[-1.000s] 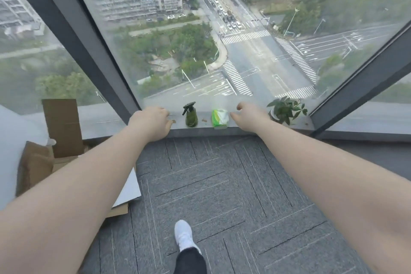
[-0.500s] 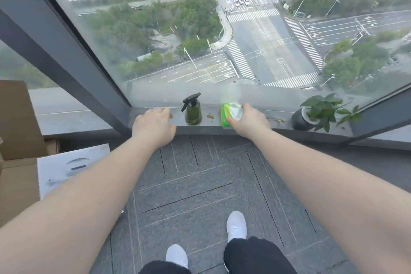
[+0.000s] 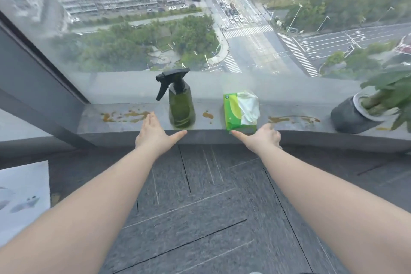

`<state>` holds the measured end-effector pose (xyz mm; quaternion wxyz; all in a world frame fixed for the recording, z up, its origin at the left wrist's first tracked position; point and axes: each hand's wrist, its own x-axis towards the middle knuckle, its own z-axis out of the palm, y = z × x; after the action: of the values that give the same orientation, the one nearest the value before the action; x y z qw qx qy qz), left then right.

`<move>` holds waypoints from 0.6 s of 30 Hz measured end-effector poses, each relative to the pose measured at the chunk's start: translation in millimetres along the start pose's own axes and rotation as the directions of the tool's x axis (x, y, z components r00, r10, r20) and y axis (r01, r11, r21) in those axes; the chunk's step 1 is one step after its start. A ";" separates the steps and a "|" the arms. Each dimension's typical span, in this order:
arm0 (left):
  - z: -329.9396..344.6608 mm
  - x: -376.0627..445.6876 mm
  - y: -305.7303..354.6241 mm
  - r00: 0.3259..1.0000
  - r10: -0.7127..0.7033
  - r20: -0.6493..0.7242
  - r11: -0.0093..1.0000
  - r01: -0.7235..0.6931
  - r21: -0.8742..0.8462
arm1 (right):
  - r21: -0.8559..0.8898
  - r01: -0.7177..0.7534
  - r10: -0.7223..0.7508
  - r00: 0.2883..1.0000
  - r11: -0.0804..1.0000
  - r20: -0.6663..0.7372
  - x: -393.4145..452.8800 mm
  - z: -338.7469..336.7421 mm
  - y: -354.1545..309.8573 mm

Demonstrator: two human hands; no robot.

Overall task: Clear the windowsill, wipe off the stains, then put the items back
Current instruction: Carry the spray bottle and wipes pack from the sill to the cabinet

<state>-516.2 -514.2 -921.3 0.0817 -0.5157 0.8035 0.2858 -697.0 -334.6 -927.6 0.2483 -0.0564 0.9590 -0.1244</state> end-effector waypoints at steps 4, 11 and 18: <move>31.7 39.7 2.9 0.999 -0.001 -0.038 0.986 -0.005 -0.168 | 0.074 0.032 -0.029 0.999 0.997 -0.037 41.4 35.4 2.9; 62.0 93.9 8.3 0.993 0.033 -0.111 0.909 -0.076 -0.409 | 0.254 0.065 -0.032 0.991 0.965 -0.131 80.4 79.1 -11.7; 67.1 108.9 18.6 0.986 -0.029 -0.161 0.835 -0.065 -0.547 | 0.295 0.068 -0.021 0.987 0.953 -0.161 92.1 88.0 -16.6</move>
<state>-593.0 -557.2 -1015.9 -0.1385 -0.5315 0.6962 0.4622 -733.3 -384.8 -1040.2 0.1753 -0.0301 0.9441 -0.2777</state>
